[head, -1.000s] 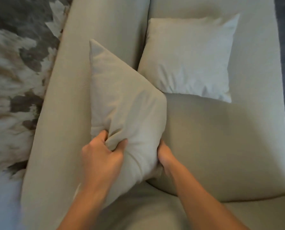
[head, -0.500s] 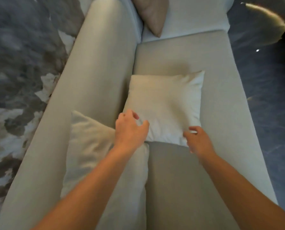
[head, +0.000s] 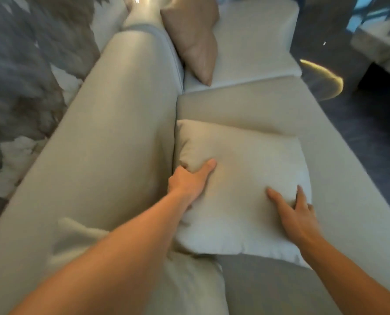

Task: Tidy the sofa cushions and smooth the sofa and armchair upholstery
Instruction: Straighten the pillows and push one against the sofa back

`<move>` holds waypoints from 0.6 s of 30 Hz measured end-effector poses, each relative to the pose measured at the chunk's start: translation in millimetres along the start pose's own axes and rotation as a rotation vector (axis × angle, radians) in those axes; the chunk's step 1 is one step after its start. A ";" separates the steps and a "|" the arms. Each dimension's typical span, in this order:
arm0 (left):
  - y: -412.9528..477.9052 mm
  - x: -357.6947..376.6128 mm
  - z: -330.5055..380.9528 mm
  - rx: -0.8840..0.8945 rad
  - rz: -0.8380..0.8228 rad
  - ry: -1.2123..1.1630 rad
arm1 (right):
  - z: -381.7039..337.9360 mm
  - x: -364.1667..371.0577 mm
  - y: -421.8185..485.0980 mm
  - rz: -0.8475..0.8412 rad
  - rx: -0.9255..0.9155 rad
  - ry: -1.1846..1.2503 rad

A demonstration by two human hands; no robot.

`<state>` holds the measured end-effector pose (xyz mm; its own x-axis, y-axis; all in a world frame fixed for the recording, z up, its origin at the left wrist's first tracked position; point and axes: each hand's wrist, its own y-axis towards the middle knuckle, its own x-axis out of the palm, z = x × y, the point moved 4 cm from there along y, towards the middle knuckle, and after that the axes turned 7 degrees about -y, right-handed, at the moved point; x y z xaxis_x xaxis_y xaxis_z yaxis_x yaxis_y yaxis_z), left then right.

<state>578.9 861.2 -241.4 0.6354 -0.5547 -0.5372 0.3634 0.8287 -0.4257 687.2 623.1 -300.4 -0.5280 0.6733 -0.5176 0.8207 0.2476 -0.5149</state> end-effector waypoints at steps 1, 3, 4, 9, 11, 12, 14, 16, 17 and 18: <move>-4.1 -6.8 24.7 0.072 0.065 0.071 | -11.2 -5.9 -1.1 -0.017 0.024 0.067; -8.2 -28.3 82.4 0.232 0.186 0.234 | -43.0 -10.4 1.3 -0.068 0.003 0.161; -8.3 -42.8 111.9 0.300 0.225 0.320 | -61.4 -7.8 3.3 -0.086 -0.034 0.180; 18.9 -111.1 179.3 0.359 0.341 0.600 | -160.2 71.7 -12.4 -0.209 -0.225 0.222; 31.8 -111.9 145.0 0.249 0.299 0.660 | -180.1 115.2 -26.7 -0.358 -0.197 0.233; 36.4 -108.3 121.9 0.209 0.288 0.667 | -180.5 130.6 -31.4 -0.424 -0.155 0.271; 42.2 -99.3 89.7 0.227 0.303 0.659 | -170.0 141.1 -35.2 -0.464 -0.107 0.338; 49.2 -93.5 86.3 0.243 0.310 0.659 | -157.4 134.8 -35.5 -0.465 -0.126 0.342; 51.1 -93.7 89.1 0.219 0.295 0.653 | -152.5 129.1 -36.4 -0.477 -0.130 0.334; 50.9 -93.9 93.0 0.194 0.277 0.644 | -148.2 123.0 -38.7 -0.494 -0.128 0.319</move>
<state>601.0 962.5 -144.9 0.2167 -0.2070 -0.9540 0.3994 0.9105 -0.1068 622.9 799.5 -242.9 -0.7784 0.6277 0.0028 0.5247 0.6532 -0.5459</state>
